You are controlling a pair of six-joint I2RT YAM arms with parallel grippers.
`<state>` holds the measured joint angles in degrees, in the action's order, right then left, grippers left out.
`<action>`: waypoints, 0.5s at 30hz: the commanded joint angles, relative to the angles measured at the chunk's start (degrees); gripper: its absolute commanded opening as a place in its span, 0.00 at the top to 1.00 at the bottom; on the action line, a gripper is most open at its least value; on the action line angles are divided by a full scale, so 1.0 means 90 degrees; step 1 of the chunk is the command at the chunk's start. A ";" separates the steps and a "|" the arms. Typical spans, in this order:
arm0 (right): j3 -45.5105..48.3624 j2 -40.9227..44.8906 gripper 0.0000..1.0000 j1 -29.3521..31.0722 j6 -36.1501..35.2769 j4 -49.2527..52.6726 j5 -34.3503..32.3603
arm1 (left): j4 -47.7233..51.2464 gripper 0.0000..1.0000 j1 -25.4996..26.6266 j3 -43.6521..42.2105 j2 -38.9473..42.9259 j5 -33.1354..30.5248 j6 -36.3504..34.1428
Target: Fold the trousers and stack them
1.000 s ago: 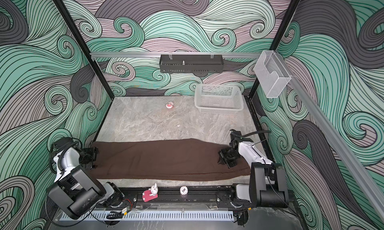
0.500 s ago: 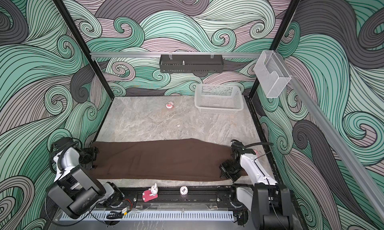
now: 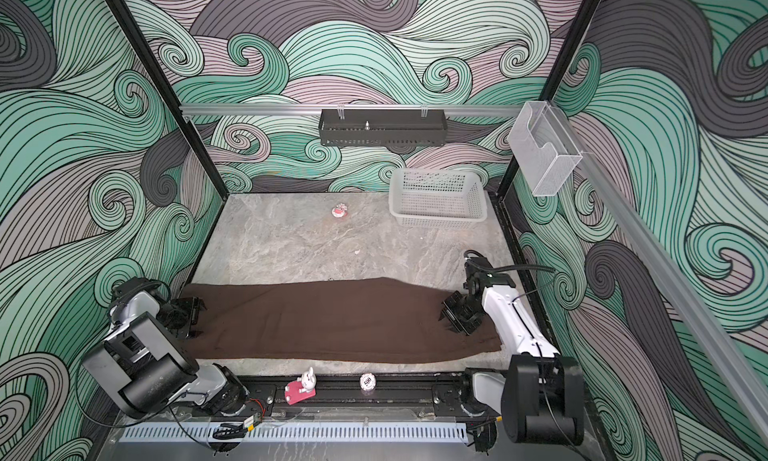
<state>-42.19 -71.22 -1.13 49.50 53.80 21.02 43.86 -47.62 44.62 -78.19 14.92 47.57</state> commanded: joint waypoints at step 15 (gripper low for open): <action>-0.0790 -0.2779 0.75 -0.0060 0.0684 -0.1559 -0.0825 | -0.0767 0.37 0.1359 0.0630 -0.2078 -0.0085 -0.0110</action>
<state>-47.33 -92.42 -0.99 55.16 44.62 21.17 40.99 -38.22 49.98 -92.05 15.09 47.11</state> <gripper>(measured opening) 0.248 0.629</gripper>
